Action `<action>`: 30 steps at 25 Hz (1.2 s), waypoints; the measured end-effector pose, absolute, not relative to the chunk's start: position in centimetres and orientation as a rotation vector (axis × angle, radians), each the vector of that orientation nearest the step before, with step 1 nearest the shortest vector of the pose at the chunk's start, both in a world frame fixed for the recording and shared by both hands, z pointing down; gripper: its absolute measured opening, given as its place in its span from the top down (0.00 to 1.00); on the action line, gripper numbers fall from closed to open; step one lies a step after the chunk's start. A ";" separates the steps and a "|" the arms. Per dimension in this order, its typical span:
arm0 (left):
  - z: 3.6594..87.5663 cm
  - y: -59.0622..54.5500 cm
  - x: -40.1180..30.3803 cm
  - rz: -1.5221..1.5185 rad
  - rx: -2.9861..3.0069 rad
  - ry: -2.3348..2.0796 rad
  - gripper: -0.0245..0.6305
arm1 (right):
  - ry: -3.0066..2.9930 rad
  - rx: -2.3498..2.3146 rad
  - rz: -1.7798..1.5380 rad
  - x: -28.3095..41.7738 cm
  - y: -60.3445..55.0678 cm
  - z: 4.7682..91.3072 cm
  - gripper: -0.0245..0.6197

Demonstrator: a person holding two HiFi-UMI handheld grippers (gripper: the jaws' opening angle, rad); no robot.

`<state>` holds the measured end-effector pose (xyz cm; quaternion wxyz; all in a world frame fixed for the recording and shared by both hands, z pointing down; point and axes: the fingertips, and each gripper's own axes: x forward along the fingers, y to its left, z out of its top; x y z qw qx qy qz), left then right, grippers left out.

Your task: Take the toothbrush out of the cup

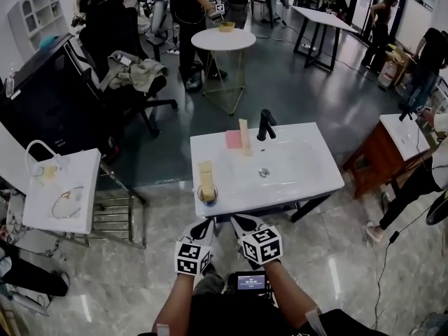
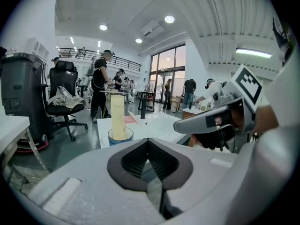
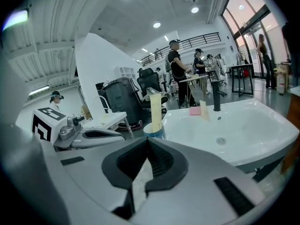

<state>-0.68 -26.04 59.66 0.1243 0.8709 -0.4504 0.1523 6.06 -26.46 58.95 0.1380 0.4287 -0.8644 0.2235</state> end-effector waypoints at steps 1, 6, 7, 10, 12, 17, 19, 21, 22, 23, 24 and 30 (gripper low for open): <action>59.8 -26.5 -0.9 0.444 2.535 -1.309 0.95 | -2.498 1.231 0.641 5.8 -26.8 59.0 0.95; 59.8 -29.3 -1.3 0.450 2.550 -1.273 0.95 | -2.474 1.254 0.630 5.9 -29.5 58.9 0.95; 59.5 -30.0 -1.3 0.442 2.559 -1.265 0.95 | -2.475 1.267 0.631 5.8 -30.3 58.7 0.95; 59.1 -32.0 -1.7 0.430 2.588 -1.242 0.95 | -2.477 1.292 0.622 5.2 -32.5 58.1 0.95; 59.0 -33.2 -2.3 0.429 2.599 -1.230 0.95 | -2.478 1.291 0.606 4.3 -33.6 57.8 0.95; 58.6 -35.9 -3.5 0.414 2.615 -1.202 0.95 | -2.467 1.306 0.568 2.7 -35.8 57.2 0.95; 58.7 -36.7 -3.7 0.411 2.622 -1.183 0.95 | -2.459 1.319 0.576 2.4 -36.4 57.4 0.95; 59.0 -37.2 -4.0 0.412 2.626 -1.163 0.95 | -2.444 1.330 0.586 2.1 -36.9 57.7 0.95; 59.2 -37.4 -4.2 0.413 2.625 -1.153 0.95 | -2.436 1.336 0.590 1.9 -37.1 57.8 0.95; 59.4 -37.6 -4.4 0.414 2.623 -1.144 0.95 | -2.428 1.342 0.594 1.7 -37.2 58.0 0.95; 59.6 -37.8 -4.5 0.412 2.621 -1.137 0.95 | -2.421 1.349 0.596 1.6 -37.3 58.1 0.95; 60.3 -38.7 -5.2 0.418 2.606 -1.135 0.95 | -2.403 1.348 0.605 1.1 -38.3 59.0 0.95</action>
